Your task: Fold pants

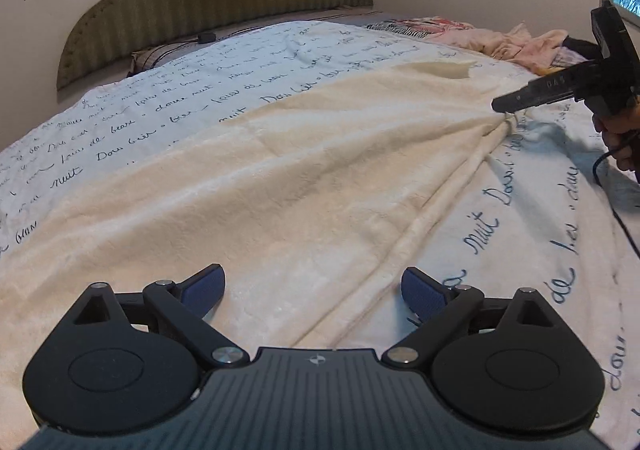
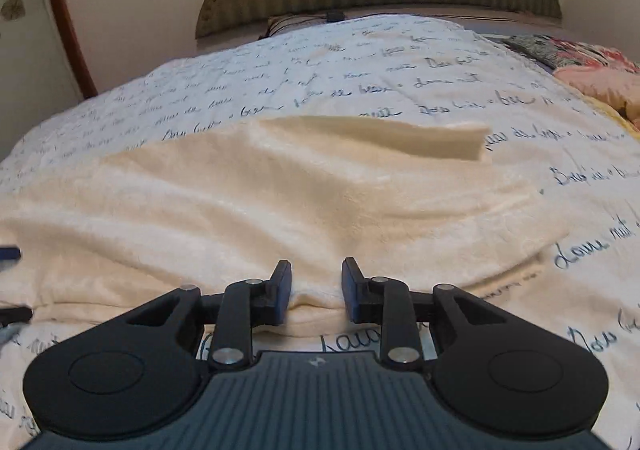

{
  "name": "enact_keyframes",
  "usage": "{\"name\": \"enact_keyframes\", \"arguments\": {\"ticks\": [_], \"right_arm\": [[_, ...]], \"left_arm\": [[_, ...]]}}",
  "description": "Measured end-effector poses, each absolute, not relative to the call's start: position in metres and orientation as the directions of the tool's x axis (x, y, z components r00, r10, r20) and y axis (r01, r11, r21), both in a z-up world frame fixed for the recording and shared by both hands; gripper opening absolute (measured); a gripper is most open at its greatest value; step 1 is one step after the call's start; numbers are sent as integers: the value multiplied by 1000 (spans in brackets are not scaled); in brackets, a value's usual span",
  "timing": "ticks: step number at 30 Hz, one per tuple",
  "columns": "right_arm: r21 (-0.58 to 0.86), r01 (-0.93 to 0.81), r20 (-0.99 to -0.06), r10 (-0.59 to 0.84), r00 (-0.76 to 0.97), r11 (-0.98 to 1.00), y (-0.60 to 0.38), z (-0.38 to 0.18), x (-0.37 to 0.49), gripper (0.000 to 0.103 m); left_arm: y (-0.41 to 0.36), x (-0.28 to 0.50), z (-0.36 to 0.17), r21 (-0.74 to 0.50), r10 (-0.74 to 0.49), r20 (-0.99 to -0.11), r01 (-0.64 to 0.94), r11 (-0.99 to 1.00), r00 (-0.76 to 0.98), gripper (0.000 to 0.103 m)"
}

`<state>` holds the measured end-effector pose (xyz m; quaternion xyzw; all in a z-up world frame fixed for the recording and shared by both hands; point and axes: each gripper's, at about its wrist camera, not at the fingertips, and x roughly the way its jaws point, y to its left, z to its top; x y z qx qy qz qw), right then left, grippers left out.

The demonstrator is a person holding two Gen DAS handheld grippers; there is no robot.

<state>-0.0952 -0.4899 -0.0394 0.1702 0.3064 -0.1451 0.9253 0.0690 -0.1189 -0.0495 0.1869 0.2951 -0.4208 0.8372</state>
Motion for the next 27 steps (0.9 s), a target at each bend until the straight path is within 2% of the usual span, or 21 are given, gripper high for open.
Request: {"name": "enact_keyframes", "arguments": {"ticks": [1,2,4,7,11,15,17,18,20,22,23,24,27], "right_arm": [[296,403,-570,-178,802,866,-496,-35,-113,34],[372,422,-516,-194,834,827,-503,-32,-130,52],[502,478,-454,-251,855,721,-518,-30,-156,81],[549,548,-479,-300,825,631,-533,-39,-166,81],[659,546,-477,-274,835,517,-553,-62,-163,80],[739,535,-421,-340,841,410,-568,-77,-159,79],[734,558,-432,-368,823,386,-572,-75,-153,74],[715,582,-452,-378,808,388,-573,-71,-150,73],[551,699,-467,-526,711,456,-559,-47,-150,76],[331,735,-353,-645,678,591,-537,-22,-146,76],[270,699,-317,-624,714,662,-533,-13,-141,76],[227,651,-334,-570,751,724,-533,-5,-130,76],[213,447,-533,-280,798,869,-550,-3,-69,73]], "left_arm": [[-116,65,-49,72,-601,-627,805,589,496,98],[-114,63,-47,85,-602,-600,790,607,527,98],[-115,59,-45,95,-595,-556,755,648,581,99],[-124,59,-41,63,-592,-546,734,676,593,99],[-133,62,-39,11,-610,-567,746,666,553,99],[-143,59,-34,43,-612,-555,755,655,563,99],[-150,58,-30,73,-606,-552,757,649,573,99],[-152,55,-28,96,-603,-544,758,646,583,99],[-153,51,-25,129,-606,-526,760,636,596,100],[-156,50,-26,130,-608,-526,763,633,595,101],[-159,51,-27,118,-612,-533,767,631,585,101],[-163,52,-29,100,-618,-544,775,624,568,100],[-172,51,-30,63,-636,-558,791,608,533,100]]}}
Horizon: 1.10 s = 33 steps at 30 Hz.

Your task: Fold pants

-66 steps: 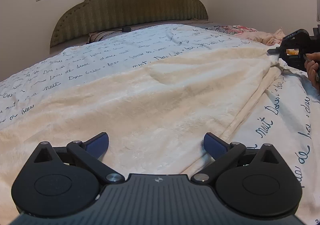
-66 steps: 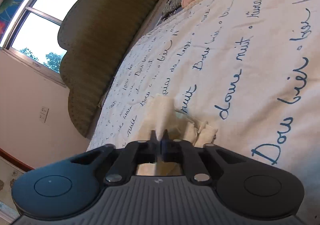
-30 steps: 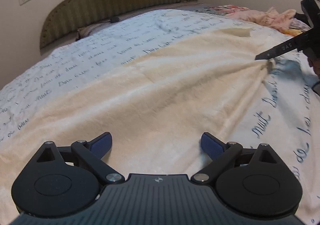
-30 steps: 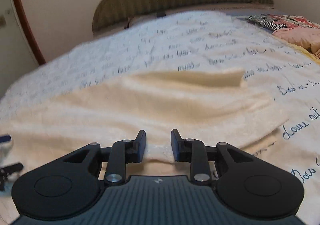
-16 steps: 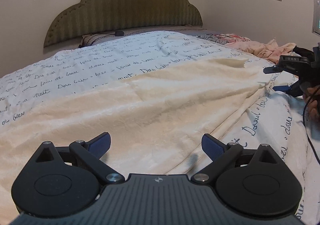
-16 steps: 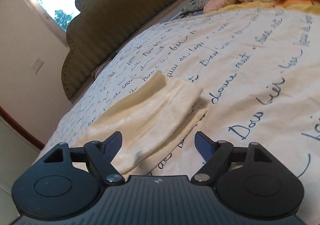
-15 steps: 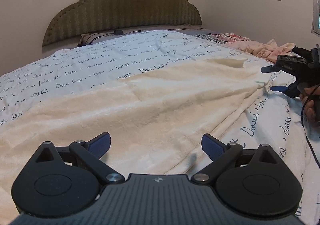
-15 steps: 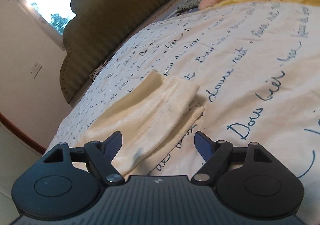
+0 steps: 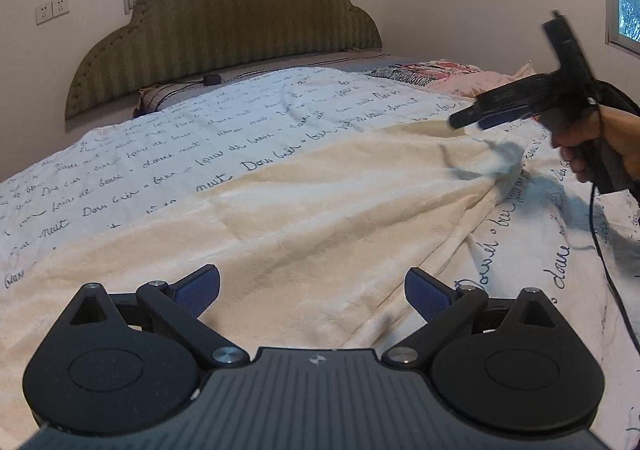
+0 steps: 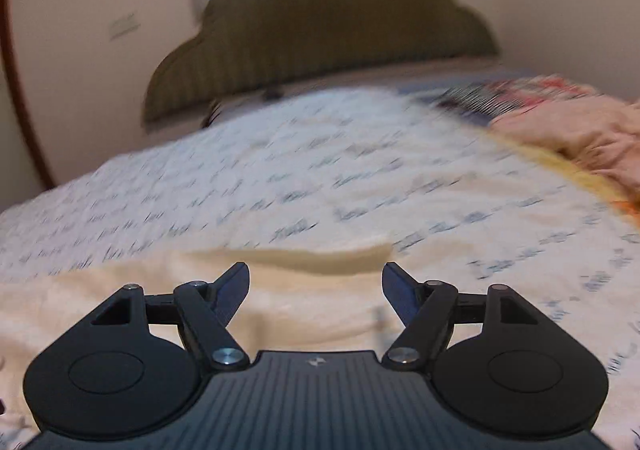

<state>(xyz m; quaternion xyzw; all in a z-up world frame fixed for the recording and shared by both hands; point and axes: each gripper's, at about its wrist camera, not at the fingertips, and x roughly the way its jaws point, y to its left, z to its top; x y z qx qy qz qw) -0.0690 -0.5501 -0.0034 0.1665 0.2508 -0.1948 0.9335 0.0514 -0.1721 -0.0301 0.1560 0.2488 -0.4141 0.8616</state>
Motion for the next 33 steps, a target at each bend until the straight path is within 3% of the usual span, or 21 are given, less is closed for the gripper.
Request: {"name": "enact_keyframes", "arguments": {"ticks": [2,5,6,8,11,15,18,21,24,25,26,27,33], "right_arm": [[166,400,-620,-220,753,902,-562,-15,-30,73],[35,580,-619,-438,652,814,-589,-26,-1,74],[33,665,-598,-518,612,746,-598,-26,-5,74],[180,742,-538,-567,624,646,-609,-21,-36,77],[420,673,-453,-502,737,609,-608,-20,-93,81],[554,582,-450,-374,811,595,-594,-31,-148,81],[652,555,-499,-257,827,517,-595,-50,-163,82],[744,493,-468,-175,866,451,-596,-67,-161,83],[735,487,-459,-182,869,472,-592,-68,-142,82],[717,501,-458,-213,863,485,-591,-67,-136,71],[703,520,-459,-249,853,486,-590,-67,-131,38],[691,544,-467,-282,838,476,-590,-67,-128,25],[730,474,-326,-359,875,492,-576,-62,-136,17]], "left_arm": [[-178,49,-29,63,-640,-562,798,599,524,100],[-184,45,-26,103,-630,-564,803,587,533,100],[-183,45,-25,115,-628,-558,800,589,543,101],[-181,49,-24,106,-623,-549,786,609,557,101],[-182,70,-29,-6,-616,-578,752,660,535,100],[-195,97,-34,-158,-621,-619,699,697,480,100],[-203,103,-35,-168,-598,-622,660,733,506,100],[-205,98,-35,-155,-598,-617,665,730,512,100],[-205,92,-36,-109,-585,-627,685,720,515,100],[-204,91,-37,-84,-571,-631,685,724,525,100],[-201,90,-36,-63,-557,-633,681,730,538,100],[-197,89,-35,-39,-541,-630,674,738,557,100],[-159,94,-23,27,-453,-583,573,819,674,100]]}}
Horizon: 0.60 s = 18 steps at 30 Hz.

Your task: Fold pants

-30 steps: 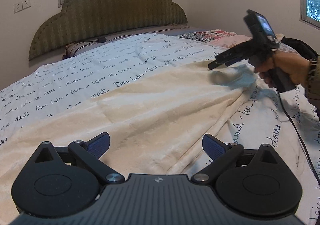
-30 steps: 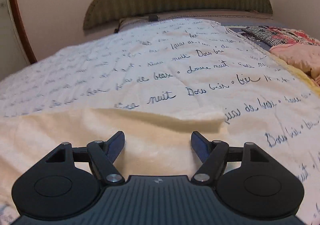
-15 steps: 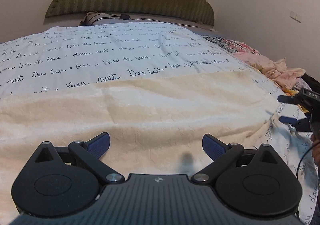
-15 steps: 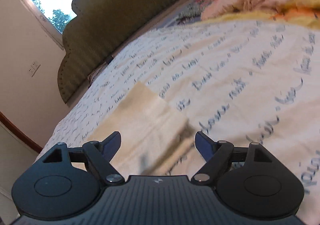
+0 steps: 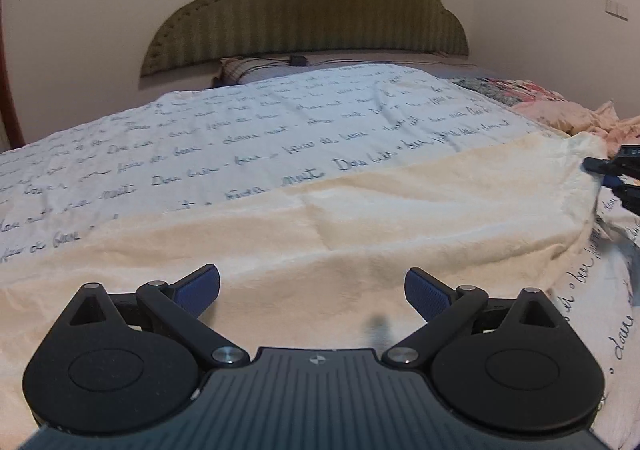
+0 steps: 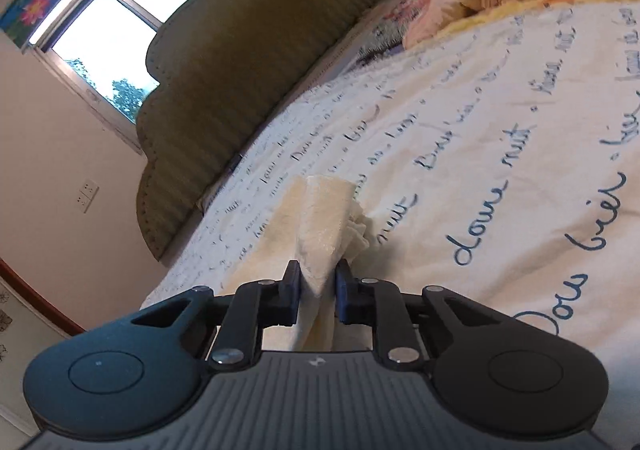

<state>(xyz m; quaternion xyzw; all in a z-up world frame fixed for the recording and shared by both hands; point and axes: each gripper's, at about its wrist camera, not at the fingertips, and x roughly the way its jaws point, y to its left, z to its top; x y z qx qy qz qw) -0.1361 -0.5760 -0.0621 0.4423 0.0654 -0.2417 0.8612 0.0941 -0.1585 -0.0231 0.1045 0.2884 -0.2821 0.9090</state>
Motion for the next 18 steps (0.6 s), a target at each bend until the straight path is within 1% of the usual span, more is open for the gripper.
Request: {"name": "enact_keyframes", "arguments": {"ticks": [2,4,5,7,8,10,12,13,15,16,17,18], "right_arm": [[680,450,-272,-371,888,579,-556,-41,-133,13],[591,417,-229,-352,907,690,-530,-15,-124,13],[531,392,-211,-331,920,751,-514,-1,-116,10],[440,314,-173,-264,949,841,-484,20,-102,8],[405,282,-164,-235,958,870,-470,27,-95,8],[320,222,-163,-177,971,921,-442,36,-75,8],[285,206,-200,-152,968,936,-428,36,-61,8],[262,224,-231,-164,959,939,-422,35,-58,8],[174,328,-275,-274,922,928,-415,29,-64,13],[131,392,-298,-341,891,910,-414,25,-71,27],[106,455,-316,-404,859,884,-416,19,-80,61],[104,511,-331,-455,827,853,-423,11,-91,83]], "left_arm": [[-147,101,-21,22,-419,-586,531,847,693,100],[-137,109,-20,9,-399,-592,501,865,700,100],[-134,112,-21,-1,-391,-597,487,873,700,100],[-128,121,-19,-57,-396,-608,460,886,688,100],[-127,126,-17,-113,-425,-608,457,882,671,100],[-127,139,-11,-261,-530,-597,479,838,603,100],[-137,145,-4,-346,-612,-593,520,780,523,100],[-141,144,-1,-371,-641,-581,537,758,503,100],[-151,142,4,-400,-674,-563,556,729,478,102],[-159,142,4,-407,-683,-567,564,718,460,102],[-167,143,4,-410,-687,-580,572,711,438,102],[-176,144,3,-407,-684,-597,577,708,418,102]]}}
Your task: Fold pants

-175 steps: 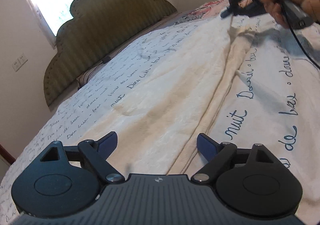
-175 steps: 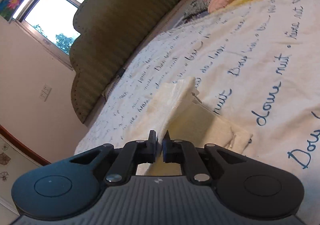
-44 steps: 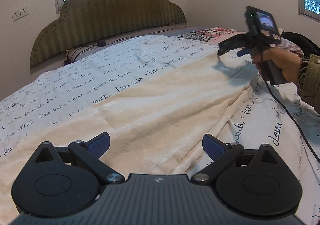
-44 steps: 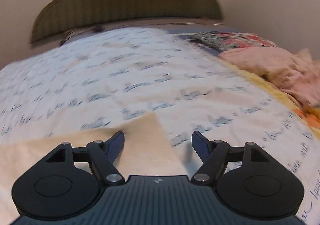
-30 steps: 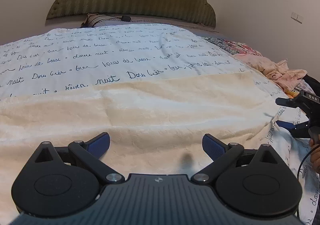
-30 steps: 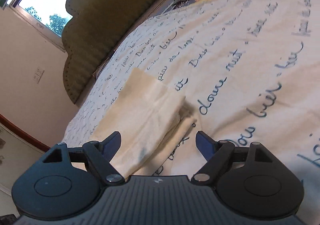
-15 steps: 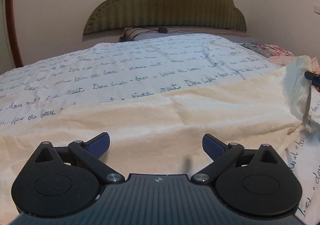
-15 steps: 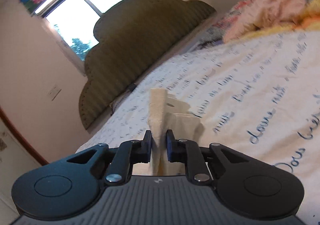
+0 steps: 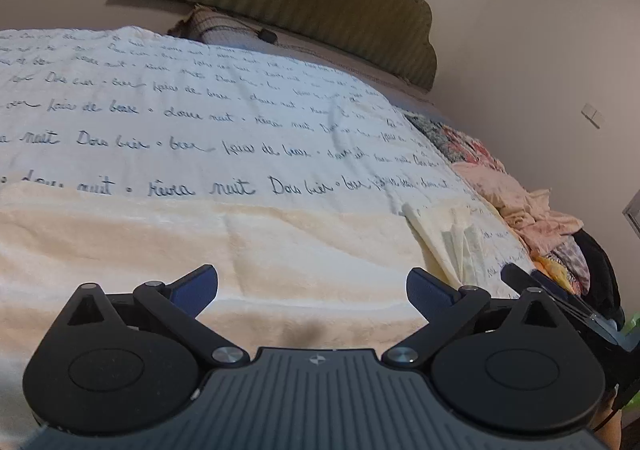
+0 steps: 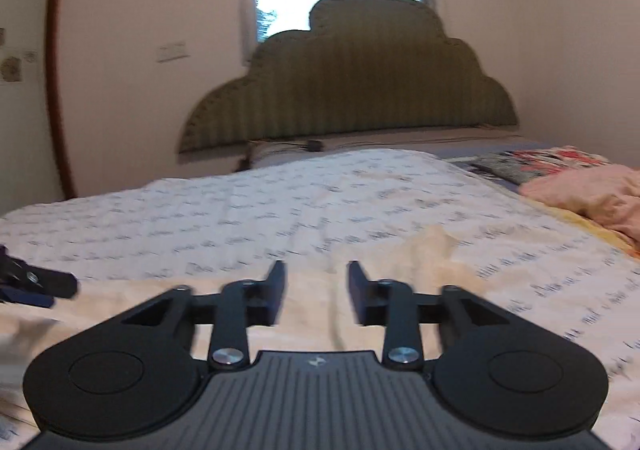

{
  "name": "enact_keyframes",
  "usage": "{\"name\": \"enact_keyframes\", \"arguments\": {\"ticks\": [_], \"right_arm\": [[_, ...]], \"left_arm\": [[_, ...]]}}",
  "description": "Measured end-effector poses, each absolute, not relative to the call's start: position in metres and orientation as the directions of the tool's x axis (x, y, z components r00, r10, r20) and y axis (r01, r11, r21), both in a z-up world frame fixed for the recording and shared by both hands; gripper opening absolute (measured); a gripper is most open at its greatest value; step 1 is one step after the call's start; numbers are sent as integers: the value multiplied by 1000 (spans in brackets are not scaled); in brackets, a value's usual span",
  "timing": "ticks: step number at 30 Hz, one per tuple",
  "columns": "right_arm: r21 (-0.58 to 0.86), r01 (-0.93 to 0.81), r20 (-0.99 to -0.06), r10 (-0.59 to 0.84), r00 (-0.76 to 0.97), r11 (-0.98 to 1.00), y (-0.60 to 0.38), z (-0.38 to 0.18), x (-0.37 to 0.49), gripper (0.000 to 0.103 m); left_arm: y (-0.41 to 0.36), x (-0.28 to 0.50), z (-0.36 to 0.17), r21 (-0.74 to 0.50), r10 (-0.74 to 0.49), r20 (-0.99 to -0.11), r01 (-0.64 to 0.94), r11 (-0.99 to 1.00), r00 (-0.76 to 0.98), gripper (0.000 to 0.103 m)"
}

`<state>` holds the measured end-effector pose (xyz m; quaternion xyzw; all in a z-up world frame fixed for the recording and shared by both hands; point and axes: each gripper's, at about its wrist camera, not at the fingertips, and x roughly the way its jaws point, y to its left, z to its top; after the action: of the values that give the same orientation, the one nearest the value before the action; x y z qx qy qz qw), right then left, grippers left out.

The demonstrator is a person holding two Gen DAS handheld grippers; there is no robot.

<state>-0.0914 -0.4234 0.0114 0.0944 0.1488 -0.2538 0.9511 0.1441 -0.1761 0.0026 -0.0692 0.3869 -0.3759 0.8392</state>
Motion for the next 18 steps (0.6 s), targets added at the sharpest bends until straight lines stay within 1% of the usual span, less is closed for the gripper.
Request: {"name": "enact_keyframes", "arguments": {"ticks": [1,2,3,5,7,8,9,11,12,13,14,15,16,18], "right_arm": [[127,549,-344,-482,806,826,-433,4,-103,103],[166,576,-357,-495,792,801,-445,-2,-113,103],[218,590,-392,-484,782,777,-459,-8,-120,103],[330,584,-441,-426,790,742,-480,-17,-124,103],[421,566,-459,-371,807,709,-491,-23,-115,103],[430,560,-467,-356,810,709,-492,-25,-107,103],[407,561,-484,-352,802,721,-491,-27,-91,103],[330,598,-543,-371,753,730,-488,-33,-62,103],[267,610,-568,-390,725,746,-486,-37,-47,103],[203,644,-575,-442,688,738,-484,-41,-39,103],[153,708,-574,-521,631,689,-484,-45,-40,103],[163,770,-554,-588,589,617,-489,-47,-51,103],[226,803,-535,-618,576,552,-496,-50,-69,103],[384,810,-526,-617,586,443,-510,-57,-106,103]], "left_arm": [[-187,145,0,-398,-677,-615,582,709,404,102],[-197,144,-3,-384,-667,-631,587,712,396,102],[-207,143,-5,-369,-658,-643,594,715,392,102],[-226,139,-9,-347,-660,-648,623,701,380,102],[-243,137,-13,-335,-670,-642,649,683,374,102],[-251,137,-14,-331,-670,-641,652,682,375,102],[-258,139,-15,-332,-668,-644,651,683,372,102],[-271,148,-15,-358,-676,-649,644,676,349,102],[-276,153,-15,-382,-683,-653,637,669,325,102],[-280,159,-15,-413,-695,-657,632,656,293,102],[-283,164,-15,-440,-706,-659,628,642,259,102],[-287,168,-16,-458,-712,-662,626,631,233,102],[-292,171,-17,-463,-711,-670,628,625,214,102],[-311,176,-22,-422,-672,-712,642,640,202,102]]}}
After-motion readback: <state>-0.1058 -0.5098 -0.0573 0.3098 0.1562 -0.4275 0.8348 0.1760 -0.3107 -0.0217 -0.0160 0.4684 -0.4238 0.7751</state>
